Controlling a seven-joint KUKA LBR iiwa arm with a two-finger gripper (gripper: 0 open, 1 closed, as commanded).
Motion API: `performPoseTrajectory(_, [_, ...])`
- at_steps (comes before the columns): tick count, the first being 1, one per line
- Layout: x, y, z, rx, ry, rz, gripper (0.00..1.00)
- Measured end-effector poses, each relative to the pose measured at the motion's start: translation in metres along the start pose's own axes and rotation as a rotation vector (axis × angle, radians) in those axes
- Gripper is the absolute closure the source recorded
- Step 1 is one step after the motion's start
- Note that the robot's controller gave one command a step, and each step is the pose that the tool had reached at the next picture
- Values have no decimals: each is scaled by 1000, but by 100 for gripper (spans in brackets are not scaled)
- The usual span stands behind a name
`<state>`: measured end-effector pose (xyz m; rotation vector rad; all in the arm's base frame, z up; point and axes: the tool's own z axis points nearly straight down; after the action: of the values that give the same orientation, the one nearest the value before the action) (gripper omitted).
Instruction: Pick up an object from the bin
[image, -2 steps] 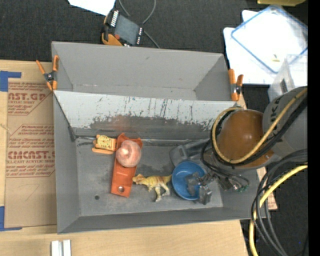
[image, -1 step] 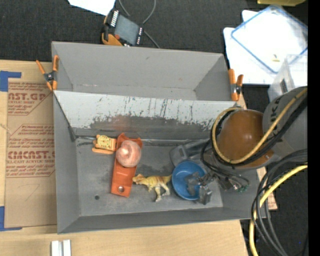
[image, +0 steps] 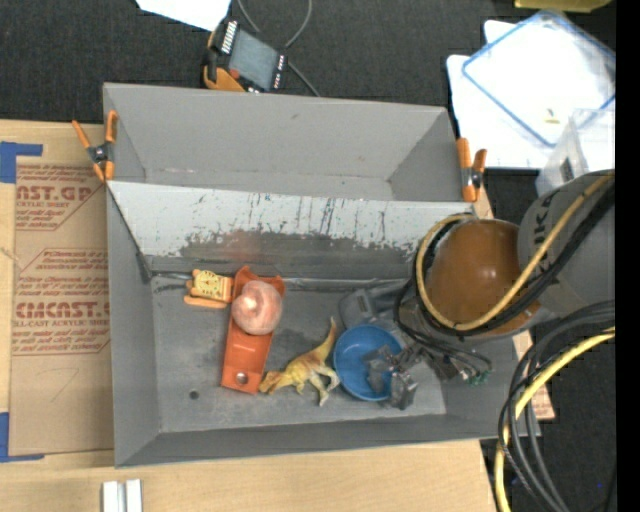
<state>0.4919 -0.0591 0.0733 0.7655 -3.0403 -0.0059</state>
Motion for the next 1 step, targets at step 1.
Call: performPoseTrajectory(1, [0,0,0,0,0,0,100])
